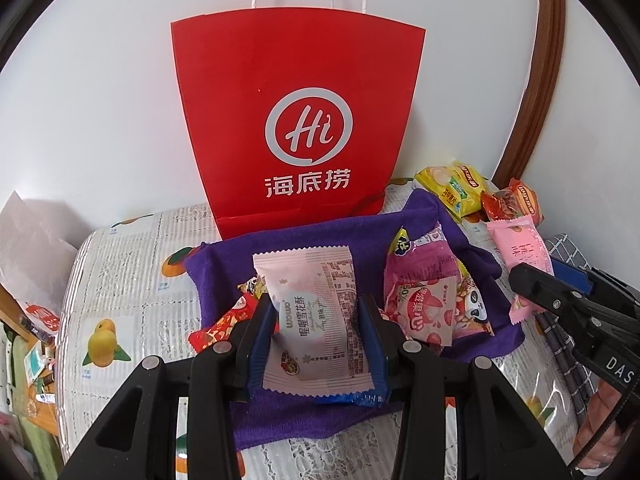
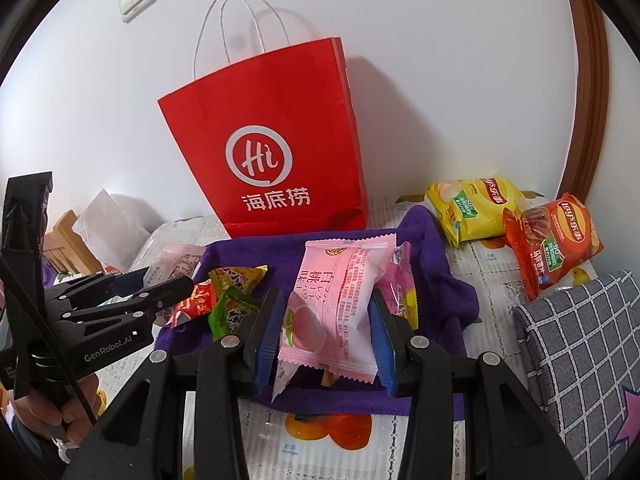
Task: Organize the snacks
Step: 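Carry both pink packets over the purple towel with both tools, then open both tools to drop the pink packets onto the towel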
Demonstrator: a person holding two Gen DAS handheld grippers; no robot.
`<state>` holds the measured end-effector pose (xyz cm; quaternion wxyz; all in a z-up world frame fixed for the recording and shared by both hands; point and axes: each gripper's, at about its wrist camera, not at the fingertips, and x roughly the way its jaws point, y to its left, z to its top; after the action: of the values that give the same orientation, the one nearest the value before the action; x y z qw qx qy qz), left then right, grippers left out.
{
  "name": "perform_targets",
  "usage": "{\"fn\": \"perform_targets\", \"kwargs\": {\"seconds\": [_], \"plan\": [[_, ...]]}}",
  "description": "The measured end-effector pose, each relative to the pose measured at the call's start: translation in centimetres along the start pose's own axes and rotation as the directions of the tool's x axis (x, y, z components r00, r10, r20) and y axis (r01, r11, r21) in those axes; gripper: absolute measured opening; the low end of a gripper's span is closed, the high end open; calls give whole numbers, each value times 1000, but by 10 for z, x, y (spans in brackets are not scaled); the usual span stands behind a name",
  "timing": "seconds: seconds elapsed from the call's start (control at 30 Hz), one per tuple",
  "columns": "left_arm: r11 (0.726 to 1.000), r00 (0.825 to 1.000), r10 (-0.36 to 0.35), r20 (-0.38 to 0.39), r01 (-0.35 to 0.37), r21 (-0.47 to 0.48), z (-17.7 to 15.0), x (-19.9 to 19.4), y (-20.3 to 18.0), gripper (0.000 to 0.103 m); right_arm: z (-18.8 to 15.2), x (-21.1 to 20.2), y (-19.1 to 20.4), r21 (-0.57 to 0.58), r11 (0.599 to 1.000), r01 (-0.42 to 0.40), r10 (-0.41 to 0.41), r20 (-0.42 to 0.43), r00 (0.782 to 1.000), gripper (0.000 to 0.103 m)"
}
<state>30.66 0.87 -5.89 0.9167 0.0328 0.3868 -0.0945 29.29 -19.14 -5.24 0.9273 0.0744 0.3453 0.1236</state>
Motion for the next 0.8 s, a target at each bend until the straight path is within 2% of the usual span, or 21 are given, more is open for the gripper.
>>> {"fn": "perform_targets", "kwargs": {"seconds": [0.2,0.4,0.57,0.8], "plan": [[1000,1000,-7,-12,7,-11,4,17,4,40,4,20,-4,-2,1000,-10,10,-16,1000,42],[999,998,-40,-52,39,-34,6,44,6,41,2,59,-6,-4,1000,-22,22,-75,997,42],[998,995,-53,-88,50,-32,4,64,3,42,-2,83,-6,-24,1000,-14,11,-111,994,43],[998,994,-57,-98,54,-29,7,74,1,42,-7,99,-7,-44,999,4,-10,-134,991,44]]}}
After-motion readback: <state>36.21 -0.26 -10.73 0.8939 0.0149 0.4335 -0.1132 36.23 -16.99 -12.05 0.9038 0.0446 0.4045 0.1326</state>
